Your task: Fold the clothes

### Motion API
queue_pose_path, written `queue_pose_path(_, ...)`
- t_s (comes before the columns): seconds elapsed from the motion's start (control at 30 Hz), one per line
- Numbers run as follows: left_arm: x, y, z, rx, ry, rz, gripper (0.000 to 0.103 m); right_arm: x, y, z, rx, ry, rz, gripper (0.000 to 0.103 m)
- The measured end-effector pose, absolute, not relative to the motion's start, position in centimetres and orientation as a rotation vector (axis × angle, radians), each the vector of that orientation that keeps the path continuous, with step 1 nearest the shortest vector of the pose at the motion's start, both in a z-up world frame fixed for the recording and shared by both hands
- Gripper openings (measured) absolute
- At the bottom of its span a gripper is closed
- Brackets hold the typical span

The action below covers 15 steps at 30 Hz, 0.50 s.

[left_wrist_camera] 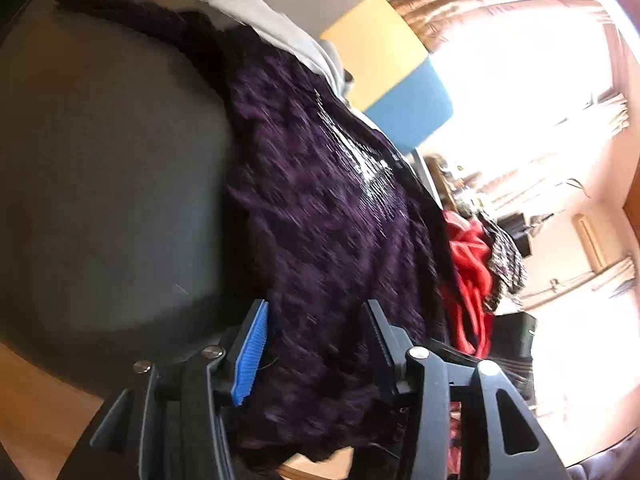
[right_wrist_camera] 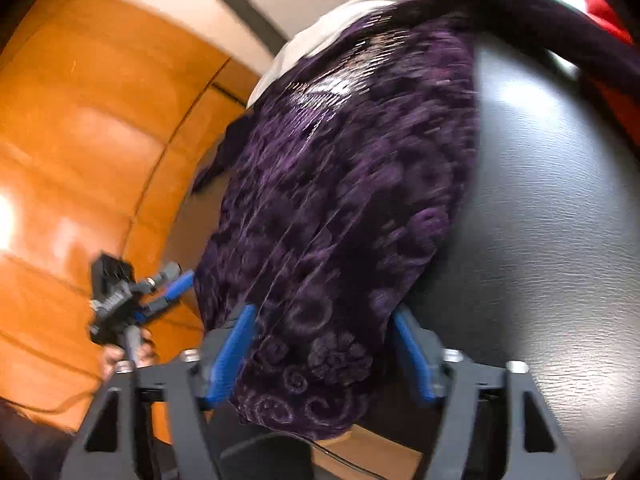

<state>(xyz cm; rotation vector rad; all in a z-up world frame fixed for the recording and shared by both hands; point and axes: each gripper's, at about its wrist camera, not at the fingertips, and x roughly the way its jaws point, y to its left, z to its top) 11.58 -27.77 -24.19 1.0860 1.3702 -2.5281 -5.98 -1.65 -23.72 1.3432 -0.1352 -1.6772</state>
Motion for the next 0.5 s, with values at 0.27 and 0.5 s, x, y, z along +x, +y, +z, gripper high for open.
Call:
queue_pose_path(0.27, 9.9, -27.8, -21.7, 1.096, 1.149, -2.460, 0.004, -5.8, 1.3, -17.8, 1.173, -0.160, -1.820, 0.010)
queue_pose_path(0.5, 13.5, -30.3, -17.0, 0.954, 1.290, -2.491, 0.004, -5.3, 11.1, -6.7, 0.939, -0.204, -1.933, 0.013)
